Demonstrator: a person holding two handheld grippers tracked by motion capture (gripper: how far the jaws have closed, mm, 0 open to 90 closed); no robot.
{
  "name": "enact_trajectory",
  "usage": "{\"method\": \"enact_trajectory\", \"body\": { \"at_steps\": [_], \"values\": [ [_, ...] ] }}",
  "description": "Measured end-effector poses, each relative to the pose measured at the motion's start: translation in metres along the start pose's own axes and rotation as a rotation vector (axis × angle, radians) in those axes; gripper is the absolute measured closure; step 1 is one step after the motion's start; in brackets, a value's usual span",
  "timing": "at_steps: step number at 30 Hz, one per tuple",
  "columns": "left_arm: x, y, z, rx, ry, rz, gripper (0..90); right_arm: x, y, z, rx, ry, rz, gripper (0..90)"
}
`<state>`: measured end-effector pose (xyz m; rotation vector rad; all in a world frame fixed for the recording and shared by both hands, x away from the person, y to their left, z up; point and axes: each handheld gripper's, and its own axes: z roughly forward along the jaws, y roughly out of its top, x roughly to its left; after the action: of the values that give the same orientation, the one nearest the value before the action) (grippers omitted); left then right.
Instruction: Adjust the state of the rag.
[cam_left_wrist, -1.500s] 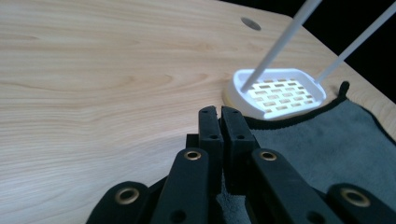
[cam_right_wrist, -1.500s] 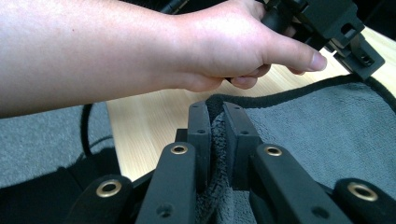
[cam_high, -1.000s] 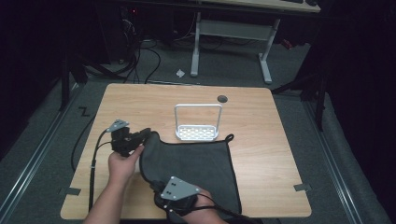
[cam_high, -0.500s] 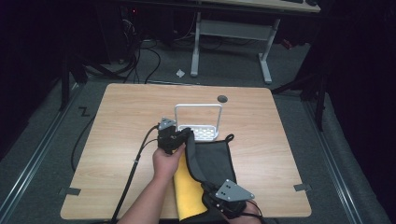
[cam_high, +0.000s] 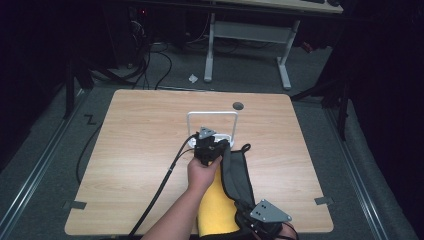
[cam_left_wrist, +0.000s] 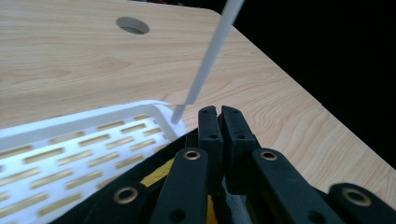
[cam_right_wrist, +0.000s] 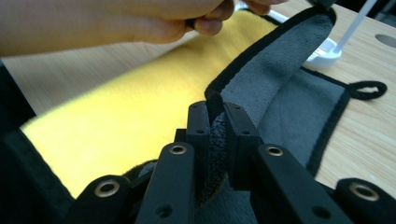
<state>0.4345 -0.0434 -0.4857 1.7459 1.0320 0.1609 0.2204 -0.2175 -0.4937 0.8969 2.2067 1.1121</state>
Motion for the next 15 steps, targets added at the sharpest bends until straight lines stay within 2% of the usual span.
{"method": "enact_trajectory", "body": {
  "at_steps": [2,5,10,12,15],
  "values": [
    [-0.004,-0.001,0.008,0.017,0.000,0.006,87.2,-0.002,-0.003,0.000,0.008,0.005,0.015,80.1],
    [-0.008,-0.003,0.019,0.031,-0.031,-0.021,85.5,-0.006,-0.002,-0.004,-0.013,0.003,0.025,69.6],
    [-0.017,-0.005,0.026,0.028,-0.104,-0.023,62.5,-0.016,0.001,-0.010,-0.051,-0.045,0.052,65.1],
    [-0.018,-0.005,0.025,0.022,-0.117,-0.025,60.4,-0.019,0.002,-0.013,-0.062,-0.058,0.059,64.9],
    [-0.017,-0.004,0.021,0.027,-0.114,-0.011,58.1,-0.022,0.001,-0.013,-0.065,-0.066,0.063,64.9]
  ]
}}
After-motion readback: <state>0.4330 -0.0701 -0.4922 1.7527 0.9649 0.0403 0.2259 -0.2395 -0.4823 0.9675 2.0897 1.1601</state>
